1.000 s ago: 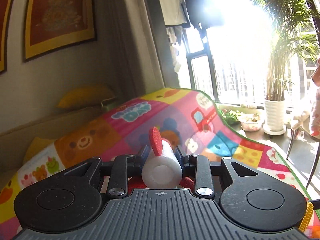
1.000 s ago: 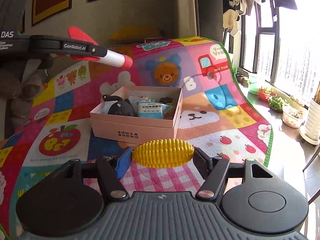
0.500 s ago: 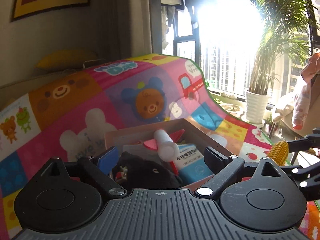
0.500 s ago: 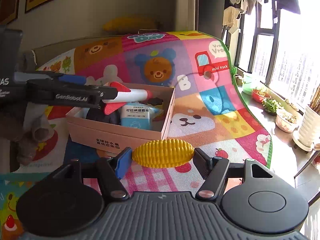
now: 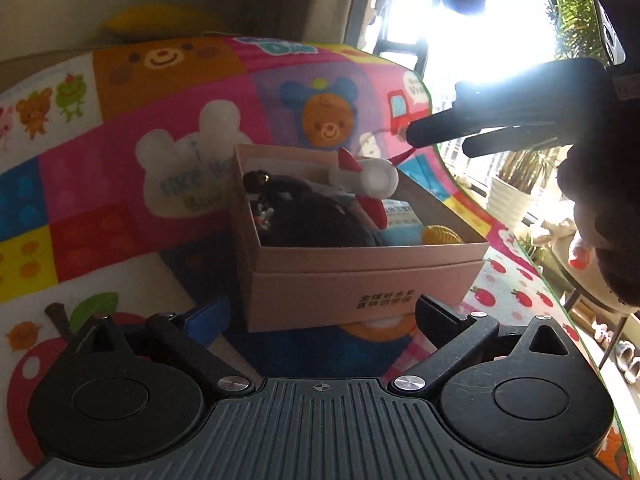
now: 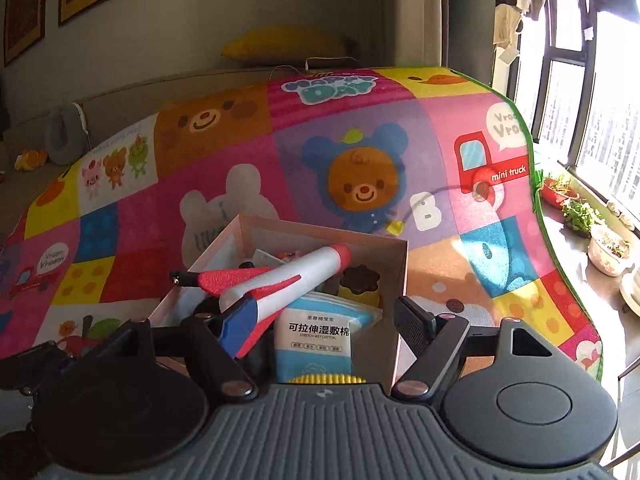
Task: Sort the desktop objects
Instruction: 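Lower the rocket into the pink box with left while right carries the corn toward it, then open the left gripper to release the rocket toy into the pink box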
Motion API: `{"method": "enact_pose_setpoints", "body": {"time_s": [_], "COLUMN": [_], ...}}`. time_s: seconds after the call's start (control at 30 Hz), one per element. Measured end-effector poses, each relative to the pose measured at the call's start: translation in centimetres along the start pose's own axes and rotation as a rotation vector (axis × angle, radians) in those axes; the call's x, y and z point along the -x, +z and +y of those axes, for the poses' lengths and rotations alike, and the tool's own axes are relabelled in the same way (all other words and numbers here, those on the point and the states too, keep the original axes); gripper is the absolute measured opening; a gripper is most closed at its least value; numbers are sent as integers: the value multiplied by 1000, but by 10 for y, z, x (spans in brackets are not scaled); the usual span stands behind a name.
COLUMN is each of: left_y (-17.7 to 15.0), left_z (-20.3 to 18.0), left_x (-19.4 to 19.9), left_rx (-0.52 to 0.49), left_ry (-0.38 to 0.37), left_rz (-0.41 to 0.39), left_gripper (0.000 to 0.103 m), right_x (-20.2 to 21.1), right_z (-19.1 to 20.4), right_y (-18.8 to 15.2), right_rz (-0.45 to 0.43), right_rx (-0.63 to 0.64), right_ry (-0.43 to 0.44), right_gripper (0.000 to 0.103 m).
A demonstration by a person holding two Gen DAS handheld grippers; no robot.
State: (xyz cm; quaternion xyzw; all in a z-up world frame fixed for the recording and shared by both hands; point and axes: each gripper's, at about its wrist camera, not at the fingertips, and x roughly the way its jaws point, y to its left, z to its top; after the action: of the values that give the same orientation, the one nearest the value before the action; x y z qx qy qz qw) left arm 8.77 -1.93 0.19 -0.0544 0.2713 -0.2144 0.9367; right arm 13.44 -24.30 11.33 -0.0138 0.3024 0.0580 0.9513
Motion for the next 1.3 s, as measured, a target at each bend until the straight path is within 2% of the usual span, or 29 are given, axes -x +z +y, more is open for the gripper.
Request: {"method": "enact_pose_setpoints", "body": {"time_s": [0.1, 0.2, 0.3, 0.33, 0.37, 0.43, 0.47, 0.53, 0.6, 0.67, 0.77, 0.83, 1.03, 1.1, 1.2, 1.3], "left_y": [-1, -4, -8, -9, -10, -10, -10, -11, -11, -11, -12, -12, -12, -12, -12, -13], "left_z": [6, 10, 14, 16, 18, 21, 23, 24, 25, 24, 22, 22, 22, 23, 22, 22], "left_x": [-1, 3, 6, 7, 7, 9, 10, 10, 10, 12, 13, 13, 12, 12, 12, 12], "left_rx": [36, 47, 57, 63, 72, 94, 102, 113, 117, 114, 107, 107, 115, 118, 118, 118], "left_ry": [-21, -23, -30, -34, -39, -56, -64, -77, -86, -90, -89, -89, -84, -84, -81, -80], "left_rz": [-22, -49, -67, -69, -72, -80, -83, -81, -79, -86, -93, -95, -97, -102, -106, -110], "left_gripper": [102, 102, 103, 103, 103, 103, 103, 103, 103, 103, 103, 103, 103, 103, 103, 103], "right_x": [-11, -43, -89, -105, -119, -133, -130, -118, -101, -93, -97, -93, -51, -41, -48, -51], "right_z": [2, 13, 25, 27, 29, 30, 32, 36, 41, 45, 42, 35, 26, 24, 23, 19], "right_y": [28, 52, 61, 60, 58, 48, 46, 44, 43, 39, 35, 38, 45, 42, 29, 22], "right_rz": [16, 93, 177, 227, 279, 327, 312, 280, 253, 237, 239, 218, 126, 137, 226, 196], "right_rx": [-70, -108, -92, -82, -85, -90, -73, -21, 39, 91, 132, 115, 82, 75, 64, 57], "right_ry": [35, 41, -38, -63, -95, -129, -125, -66, 24, 42, 35, 31, 37, 53, 15, -39], "right_gripper": [76, 70, 59, 52, 39, 38, 37, 31, 31, 31, 32, 36, 40, 40, 37, 34]}}
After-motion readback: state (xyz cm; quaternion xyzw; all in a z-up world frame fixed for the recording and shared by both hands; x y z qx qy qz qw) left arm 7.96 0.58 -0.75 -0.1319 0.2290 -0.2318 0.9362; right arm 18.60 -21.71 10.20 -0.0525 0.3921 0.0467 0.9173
